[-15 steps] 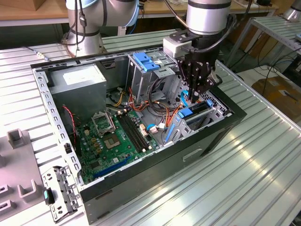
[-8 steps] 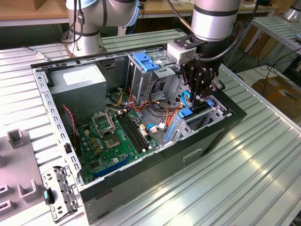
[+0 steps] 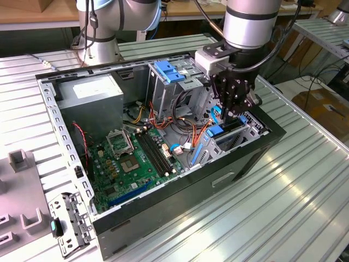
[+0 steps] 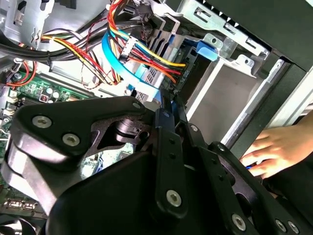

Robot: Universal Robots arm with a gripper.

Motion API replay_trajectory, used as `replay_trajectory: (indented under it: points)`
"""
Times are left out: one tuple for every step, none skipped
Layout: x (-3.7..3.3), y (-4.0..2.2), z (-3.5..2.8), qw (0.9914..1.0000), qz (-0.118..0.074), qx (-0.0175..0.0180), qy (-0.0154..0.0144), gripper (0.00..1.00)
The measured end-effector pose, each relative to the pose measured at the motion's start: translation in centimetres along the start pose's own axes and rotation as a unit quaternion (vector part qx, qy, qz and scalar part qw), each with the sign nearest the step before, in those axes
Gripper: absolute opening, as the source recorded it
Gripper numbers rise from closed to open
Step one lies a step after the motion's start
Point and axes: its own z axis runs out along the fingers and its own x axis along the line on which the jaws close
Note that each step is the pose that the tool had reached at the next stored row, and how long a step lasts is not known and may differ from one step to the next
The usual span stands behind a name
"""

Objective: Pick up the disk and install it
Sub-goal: 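Insert the second disk wire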

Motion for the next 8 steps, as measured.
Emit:
replay_trajectory:
  points:
    - [0.01, -0.01, 0.00, 1.00000, 0.000, 0.0000, 0.0000, 0.16]
    - [0.01, -0.03, 0.00, 1.00000, 0.000, 0.0000, 0.0000, 0.16]
    - [0.01, -0.06, 0.01, 1.00000, 0.000, 0.0000, 0.0000, 0.16]
    - [0.01, -0.10, 0.02, 1.00000, 0.000, 0.0000, -0.0002, 0.16]
    - [0.01, -0.12, 0.02, 1.00000, 0.000, 0.0000, -0.0004, 0.16]
    - [0.01, -0.13, 0.02, 1.00000, 0.000, 0.0000, -0.0004, 0.16]
    - [0.02, -0.14, 0.02, 1.00000, 0.000, 0.0000, -0.0004, 0.16]
    - [0.07, -0.15, 0.03, 1.00000, 0.000, -0.0001, -0.0006, 0.16]
